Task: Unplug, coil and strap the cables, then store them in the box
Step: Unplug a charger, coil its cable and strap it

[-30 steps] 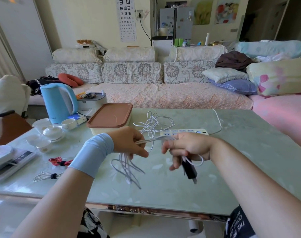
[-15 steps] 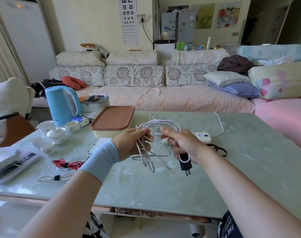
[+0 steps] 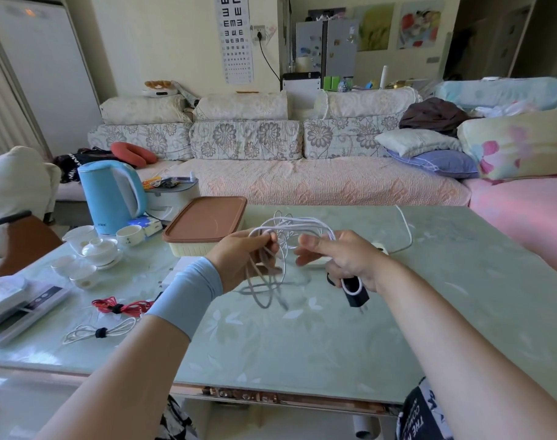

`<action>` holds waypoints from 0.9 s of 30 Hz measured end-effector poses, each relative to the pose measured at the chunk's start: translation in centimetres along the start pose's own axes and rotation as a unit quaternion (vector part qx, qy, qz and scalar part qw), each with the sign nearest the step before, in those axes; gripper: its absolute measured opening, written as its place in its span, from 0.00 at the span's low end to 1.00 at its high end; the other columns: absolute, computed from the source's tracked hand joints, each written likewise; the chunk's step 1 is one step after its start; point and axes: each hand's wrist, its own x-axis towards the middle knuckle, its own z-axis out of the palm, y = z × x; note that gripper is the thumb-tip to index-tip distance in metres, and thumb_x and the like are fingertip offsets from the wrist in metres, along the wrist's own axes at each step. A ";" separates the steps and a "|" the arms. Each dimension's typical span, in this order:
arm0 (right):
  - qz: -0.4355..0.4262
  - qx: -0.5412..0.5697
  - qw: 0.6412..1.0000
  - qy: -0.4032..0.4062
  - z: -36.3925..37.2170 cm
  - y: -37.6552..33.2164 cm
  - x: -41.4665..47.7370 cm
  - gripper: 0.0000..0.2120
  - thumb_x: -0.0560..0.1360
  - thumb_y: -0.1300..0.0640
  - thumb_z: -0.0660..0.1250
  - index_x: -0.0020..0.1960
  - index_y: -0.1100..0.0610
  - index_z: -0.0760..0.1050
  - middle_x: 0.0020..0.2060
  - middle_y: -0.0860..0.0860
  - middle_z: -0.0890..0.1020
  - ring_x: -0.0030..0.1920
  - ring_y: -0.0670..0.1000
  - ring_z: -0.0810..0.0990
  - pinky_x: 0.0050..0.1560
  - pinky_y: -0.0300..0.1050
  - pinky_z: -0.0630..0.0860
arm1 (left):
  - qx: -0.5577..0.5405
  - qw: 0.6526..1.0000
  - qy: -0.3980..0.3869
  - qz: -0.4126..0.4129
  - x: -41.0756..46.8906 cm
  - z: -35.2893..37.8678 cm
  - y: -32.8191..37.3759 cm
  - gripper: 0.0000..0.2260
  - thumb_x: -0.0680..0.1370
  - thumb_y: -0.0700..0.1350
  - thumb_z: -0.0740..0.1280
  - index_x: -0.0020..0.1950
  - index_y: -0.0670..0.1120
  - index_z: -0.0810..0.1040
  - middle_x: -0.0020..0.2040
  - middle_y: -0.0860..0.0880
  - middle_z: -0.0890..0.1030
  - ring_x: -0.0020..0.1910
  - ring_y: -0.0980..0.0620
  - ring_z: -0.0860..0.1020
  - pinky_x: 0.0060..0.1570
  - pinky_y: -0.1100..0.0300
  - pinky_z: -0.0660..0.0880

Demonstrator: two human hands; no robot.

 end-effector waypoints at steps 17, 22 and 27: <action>-0.042 0.112 0.982 0.147 3.8 0.9 1.8 0.10 0.73 0.57 0.73 0.34 0.58 0.79 0.21 0.53 0.71 0.20 0.51 0.68 0.22 0.37 0.63 | 0.218 0.975 -0.035 -0.017 -0.7 3.5 -1.0 0.11 0.82 0.46 0.59 0.47 0.43 0.78 0.36 0.51 0.78 0.31 0.55 0.70 0.32 0.61 0.64; -0.029 0.193 0.968 0.159 2.1 0.9 1.8 0.10 0.79 0.57 0.67 0.40 0.60 0.77 0.23 0.50 0.67 0.18 0.46 0.58 0.24 0.37 0.60 | 0.265 0.964 -0.012 -0.004 -0.4 1.3 -1.7 0.10 0.79 0.36 0.64 0.58 0.43 0.81 0.39 0.51 0.79 0.33 0.59 0.74 0.33 0.69 0.70; -0.039 0.240 0.952 0.184 0.7 1.0 2.0 0.10 0.80 0.57 0.65 0.40 0.58 0.75 0.22 0.49 0.68 0.17 0.46 0.57 0.24 0.39 0.65 | 0.465 0.884 -0.019 -0.046 -1.3 0.4 -1.3 0.09 0.76 0.40 0.67 0.50 0.51 0.84 0.33 0.53 0.81 0.29 0.53 0.73 0.28 0.66 0.70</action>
